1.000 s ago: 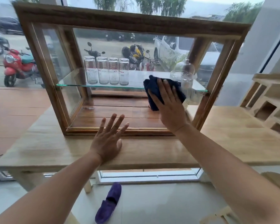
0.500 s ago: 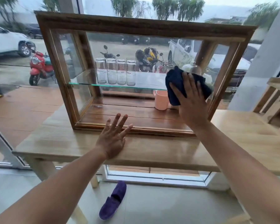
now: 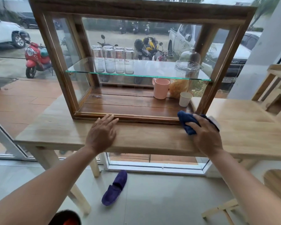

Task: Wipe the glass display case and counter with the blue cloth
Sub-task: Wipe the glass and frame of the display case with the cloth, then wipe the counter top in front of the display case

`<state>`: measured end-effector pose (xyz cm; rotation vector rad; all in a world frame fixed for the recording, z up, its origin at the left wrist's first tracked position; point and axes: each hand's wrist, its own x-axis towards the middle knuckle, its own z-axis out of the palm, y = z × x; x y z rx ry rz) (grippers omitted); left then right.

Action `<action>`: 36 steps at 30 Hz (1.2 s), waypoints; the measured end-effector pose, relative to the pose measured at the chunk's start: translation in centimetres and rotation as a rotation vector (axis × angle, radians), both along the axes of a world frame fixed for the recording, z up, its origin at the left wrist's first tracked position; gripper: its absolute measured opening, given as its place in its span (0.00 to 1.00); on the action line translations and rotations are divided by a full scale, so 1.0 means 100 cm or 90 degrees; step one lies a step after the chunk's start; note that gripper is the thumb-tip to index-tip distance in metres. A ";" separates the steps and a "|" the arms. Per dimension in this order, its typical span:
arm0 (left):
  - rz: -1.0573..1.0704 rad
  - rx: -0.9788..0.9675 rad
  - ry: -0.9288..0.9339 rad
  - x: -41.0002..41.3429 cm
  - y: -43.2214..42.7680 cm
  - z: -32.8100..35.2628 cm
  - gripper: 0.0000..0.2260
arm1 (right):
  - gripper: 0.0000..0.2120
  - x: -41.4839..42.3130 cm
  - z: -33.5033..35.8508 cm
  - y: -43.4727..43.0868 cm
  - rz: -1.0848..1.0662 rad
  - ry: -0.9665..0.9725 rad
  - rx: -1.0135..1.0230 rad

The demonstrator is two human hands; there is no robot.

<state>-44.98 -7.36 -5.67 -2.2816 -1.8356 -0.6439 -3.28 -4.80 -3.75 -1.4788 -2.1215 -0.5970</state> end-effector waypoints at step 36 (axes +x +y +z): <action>0.143 -0.237 0.062 -0.170 -0.024 -0.008 0.32 | 0.28 -0.122 -0.005 -0.033 -0.483 0.089 -0.358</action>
